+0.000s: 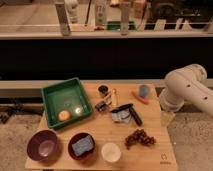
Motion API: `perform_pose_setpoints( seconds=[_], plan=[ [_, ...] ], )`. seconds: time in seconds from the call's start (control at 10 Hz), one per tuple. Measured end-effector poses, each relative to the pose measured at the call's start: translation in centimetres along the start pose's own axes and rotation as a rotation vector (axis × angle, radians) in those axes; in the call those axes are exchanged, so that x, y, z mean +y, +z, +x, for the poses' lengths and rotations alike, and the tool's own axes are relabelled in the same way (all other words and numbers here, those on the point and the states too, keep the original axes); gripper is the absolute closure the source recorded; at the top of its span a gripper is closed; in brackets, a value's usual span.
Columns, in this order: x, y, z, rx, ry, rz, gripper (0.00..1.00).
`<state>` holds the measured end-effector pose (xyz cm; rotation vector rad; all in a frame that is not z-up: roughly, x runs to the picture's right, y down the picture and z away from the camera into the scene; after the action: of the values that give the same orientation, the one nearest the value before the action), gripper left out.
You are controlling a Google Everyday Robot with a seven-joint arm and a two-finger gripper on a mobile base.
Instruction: Wipe table surface with eraser
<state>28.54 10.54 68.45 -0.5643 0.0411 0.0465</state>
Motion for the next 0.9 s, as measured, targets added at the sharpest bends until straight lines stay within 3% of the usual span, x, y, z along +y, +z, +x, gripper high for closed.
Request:
perform_pose_setpoints(
  seconds=[0.9],
  plan=[
    [-0.19, 0.11, -0.33, -0.005, -0.003, 0.008, 0.2]
  ],
)
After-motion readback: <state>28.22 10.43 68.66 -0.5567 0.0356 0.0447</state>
